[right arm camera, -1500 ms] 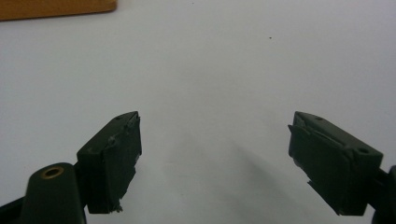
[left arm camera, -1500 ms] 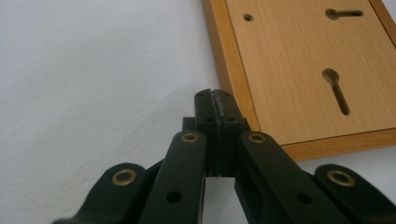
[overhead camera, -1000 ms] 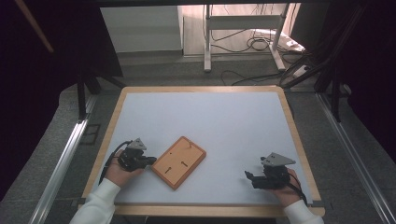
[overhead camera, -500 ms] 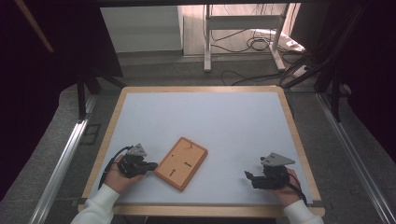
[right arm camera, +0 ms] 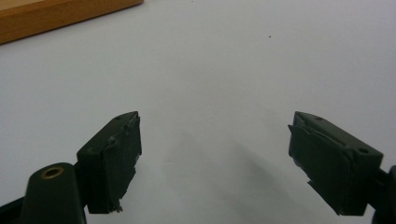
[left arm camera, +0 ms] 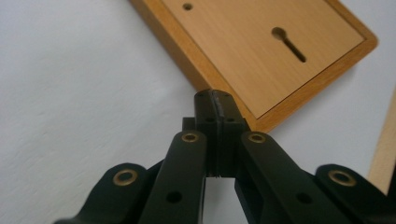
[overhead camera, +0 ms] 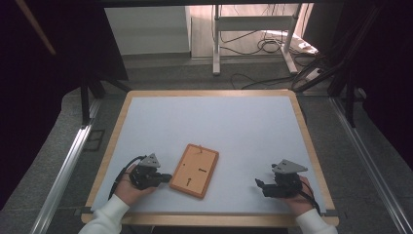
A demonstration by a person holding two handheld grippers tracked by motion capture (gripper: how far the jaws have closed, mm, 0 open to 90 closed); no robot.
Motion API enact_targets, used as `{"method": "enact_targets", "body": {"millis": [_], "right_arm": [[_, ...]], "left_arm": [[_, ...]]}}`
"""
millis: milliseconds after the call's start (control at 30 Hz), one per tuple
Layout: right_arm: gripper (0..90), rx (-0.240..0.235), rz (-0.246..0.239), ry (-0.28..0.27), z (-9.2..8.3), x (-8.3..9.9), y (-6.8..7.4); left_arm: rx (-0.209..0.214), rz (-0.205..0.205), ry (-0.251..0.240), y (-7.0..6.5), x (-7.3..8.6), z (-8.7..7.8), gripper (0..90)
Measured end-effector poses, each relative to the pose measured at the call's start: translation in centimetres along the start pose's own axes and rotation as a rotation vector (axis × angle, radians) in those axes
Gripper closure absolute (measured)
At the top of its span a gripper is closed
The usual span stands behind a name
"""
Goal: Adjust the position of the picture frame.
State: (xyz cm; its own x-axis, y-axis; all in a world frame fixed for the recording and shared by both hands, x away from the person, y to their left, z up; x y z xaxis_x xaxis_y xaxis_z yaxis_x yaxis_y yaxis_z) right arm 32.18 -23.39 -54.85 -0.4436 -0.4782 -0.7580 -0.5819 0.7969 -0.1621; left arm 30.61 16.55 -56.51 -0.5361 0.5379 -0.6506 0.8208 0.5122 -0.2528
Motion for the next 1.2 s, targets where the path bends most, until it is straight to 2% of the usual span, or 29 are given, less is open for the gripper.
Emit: {"method": "enact_targets", "body": {"millis": [800,867,1000,1100,1200], "right_arm": [[17.2,-0.002,-0.006,0.01,0.2,0.1,0.1],[17.2,-0.003,-0.005,0.009,0.2,0.1,0.1],[17.2,-0.001,-0.003,0.004,0.2,0.0,0.0],[17.2,-0.001,0.005,-0.008,0.1,-0.3,0.0],[17.2,0.0,0.002,-0.01,0.2,-0.5,0.0]], "left_arm": [[0.062,0.031,0.005,-1.8,-1.5,1.9,90.0],[0.065,0.033,-0.009,-2.0,-1.8,2.1,90.0],[0.066,0.036,-0.016,-2.0,-1.8,2.2,90.0],[0.079,0.019,-0.026,-1.7,-1.8,2.2,90.0],[0.074,0.028,-0.027,-1.7,-1.6,2.2,90.0]]}}
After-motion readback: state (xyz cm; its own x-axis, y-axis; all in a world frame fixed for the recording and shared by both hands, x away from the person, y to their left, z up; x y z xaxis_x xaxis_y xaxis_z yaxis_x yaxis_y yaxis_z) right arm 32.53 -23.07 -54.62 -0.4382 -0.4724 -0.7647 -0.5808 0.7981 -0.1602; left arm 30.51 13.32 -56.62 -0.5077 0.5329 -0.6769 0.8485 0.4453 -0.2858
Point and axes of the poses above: each handheld gripper's, and its own axes: z roughly forward along the jaws, x roughly out of its underside, y roughly to its left, the point moved 5 cm from there along z, roughly forward along the jaws, and after that the axes turned 7 degrees about x, right-handed, at the moved point
